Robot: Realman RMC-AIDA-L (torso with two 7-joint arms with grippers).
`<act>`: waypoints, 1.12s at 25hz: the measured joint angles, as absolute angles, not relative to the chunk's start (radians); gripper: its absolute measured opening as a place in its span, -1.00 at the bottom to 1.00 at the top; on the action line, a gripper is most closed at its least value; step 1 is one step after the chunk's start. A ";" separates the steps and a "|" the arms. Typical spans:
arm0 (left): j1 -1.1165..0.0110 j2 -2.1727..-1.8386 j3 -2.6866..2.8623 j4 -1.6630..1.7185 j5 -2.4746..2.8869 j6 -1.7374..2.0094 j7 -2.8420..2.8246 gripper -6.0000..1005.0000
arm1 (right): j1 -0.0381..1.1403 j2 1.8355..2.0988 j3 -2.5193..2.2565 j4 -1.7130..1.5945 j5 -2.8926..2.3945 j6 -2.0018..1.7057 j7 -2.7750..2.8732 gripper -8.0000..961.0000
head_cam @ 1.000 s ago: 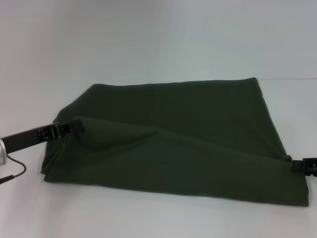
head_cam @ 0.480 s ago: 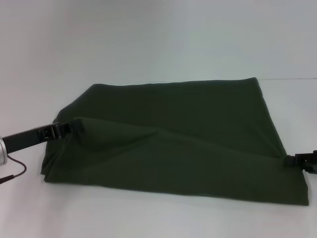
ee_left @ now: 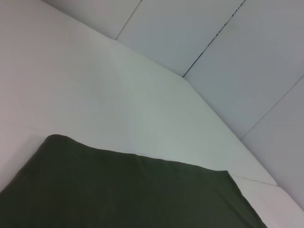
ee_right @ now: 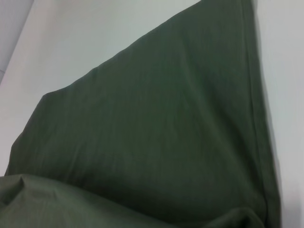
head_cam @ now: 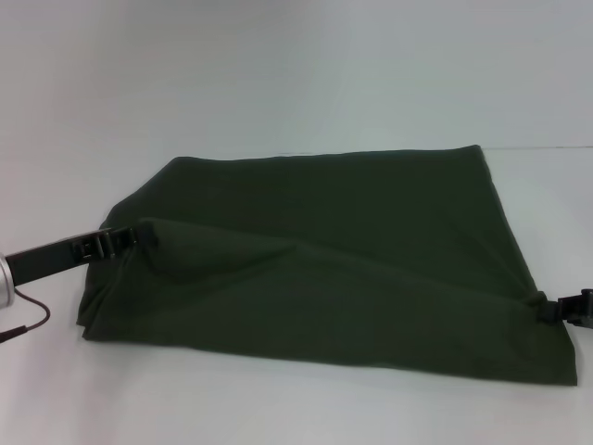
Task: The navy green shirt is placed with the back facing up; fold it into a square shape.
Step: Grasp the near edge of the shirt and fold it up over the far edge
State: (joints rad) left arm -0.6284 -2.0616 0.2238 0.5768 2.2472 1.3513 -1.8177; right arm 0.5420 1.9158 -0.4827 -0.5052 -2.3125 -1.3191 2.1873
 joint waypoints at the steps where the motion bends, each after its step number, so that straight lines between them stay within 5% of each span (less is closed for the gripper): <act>1: -0.628 -2.062 0.224 0.577 2.247 1.351 -1.818 -0.99 | 0.542 1.916 -0.482 -0.504 -2.311 -1.318 2.181 -0.70; 3: -0.628 -2.062 0.221 0.577 2.247 1.351 -1.818 -0.99 | 0.541 1.917 -0.476 -0.504 -2.307 -1.318 2.170 -0.91; 21: -0.659 -2.036 0.215 0.619 2.179 1.322 -1.831 -0.99 | 0.632 1.901 -0.460 -0.544 -2.108 -1.264 2.093 -0.91; 28: -0.715 -2.037 0.226 0.606 2.170 1.194 -1.823 -0.99 | 0.714 1.913 -0.479 -0.536 -2.107 -1.123 2.088 -0.91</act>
State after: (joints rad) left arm -0.7146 -2.0370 0.2260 0.6061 2.1700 1.1936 -1.8232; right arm 0.7143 1.9131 -0.4790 -0.5358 -2.1069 -1.1234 2.0875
